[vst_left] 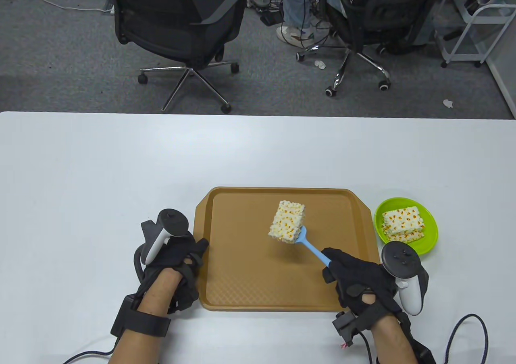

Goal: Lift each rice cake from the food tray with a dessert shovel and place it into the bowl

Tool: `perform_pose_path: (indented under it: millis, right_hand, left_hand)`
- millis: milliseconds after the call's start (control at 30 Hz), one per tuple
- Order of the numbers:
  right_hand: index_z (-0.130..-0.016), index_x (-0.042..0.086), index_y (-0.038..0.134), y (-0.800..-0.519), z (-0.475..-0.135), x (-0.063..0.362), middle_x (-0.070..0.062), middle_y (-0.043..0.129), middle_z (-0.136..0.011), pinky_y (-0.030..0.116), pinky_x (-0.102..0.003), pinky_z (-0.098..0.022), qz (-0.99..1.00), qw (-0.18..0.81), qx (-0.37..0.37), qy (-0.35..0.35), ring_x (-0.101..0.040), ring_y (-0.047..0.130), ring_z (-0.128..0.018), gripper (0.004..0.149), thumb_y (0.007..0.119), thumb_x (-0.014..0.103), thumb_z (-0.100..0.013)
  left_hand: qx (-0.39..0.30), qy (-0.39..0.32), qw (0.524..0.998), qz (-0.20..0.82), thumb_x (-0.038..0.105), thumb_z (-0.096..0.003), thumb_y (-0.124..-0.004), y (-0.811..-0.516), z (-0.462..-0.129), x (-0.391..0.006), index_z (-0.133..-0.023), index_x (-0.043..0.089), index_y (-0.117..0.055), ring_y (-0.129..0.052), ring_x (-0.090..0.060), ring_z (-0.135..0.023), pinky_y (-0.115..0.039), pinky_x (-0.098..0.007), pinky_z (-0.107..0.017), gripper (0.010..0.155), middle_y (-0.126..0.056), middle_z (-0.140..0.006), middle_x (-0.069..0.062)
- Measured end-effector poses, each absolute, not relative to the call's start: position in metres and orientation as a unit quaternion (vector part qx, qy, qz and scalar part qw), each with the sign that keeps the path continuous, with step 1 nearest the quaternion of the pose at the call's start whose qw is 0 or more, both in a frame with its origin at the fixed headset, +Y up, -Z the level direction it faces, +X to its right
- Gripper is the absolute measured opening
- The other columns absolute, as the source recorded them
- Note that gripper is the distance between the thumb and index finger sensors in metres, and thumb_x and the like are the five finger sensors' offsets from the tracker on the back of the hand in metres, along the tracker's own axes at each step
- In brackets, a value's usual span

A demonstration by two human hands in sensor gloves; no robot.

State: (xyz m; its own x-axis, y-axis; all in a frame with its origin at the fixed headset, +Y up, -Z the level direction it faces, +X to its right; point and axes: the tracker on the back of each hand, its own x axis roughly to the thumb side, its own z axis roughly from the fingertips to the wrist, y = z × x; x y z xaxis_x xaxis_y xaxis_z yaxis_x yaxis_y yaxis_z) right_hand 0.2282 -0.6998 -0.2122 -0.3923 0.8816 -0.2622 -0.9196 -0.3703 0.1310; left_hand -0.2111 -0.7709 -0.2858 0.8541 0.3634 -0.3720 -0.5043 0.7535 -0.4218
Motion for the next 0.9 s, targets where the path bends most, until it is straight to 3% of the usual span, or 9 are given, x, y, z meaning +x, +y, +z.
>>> perform_pose_path:
  millis: [633,900]
  right_hand:
    - [-0.089,0.010,0.076,-0.694,-0.193,0.332,-0.010,0.095,-0.057,0.091,-0.032,-0.009,0.767,0.585,-0.262,-0.006,-0.005,0.090,-0.008,0.054,0.071,0.032,-0.039]
    - [-0.087,0.008,0.077,-0.697,-0.183,0.356,-0.010,0.097,-0.054,0.092,-0.032,-0.008,0.769,0.542,-0.338,-0.038,-0.004,0.092,-0.005,0.054,0.071,0.033,-0.040]
  left_hand:
    - [-0.279,0.133,0.918,0.250,0.051,-0.0492,-0.071,-0.772,-0.286,-0.214,-0.099,0.005,-0.050,-0.110,-0.026,-0.012,-0.089,-0.037,0.000,0.070,-0.104,-0.049,-0.014]
    - [-0.281,0.132,0.917,0.251,0.050,-0.0493,-0.071,-0.772,-0.287,-0.213,-0.099,0.005,-0.050,-0.110,-0.026,-0.013,-0.089,-0.037,-0.001,0.070,-0.104,-0.049,-0.014]
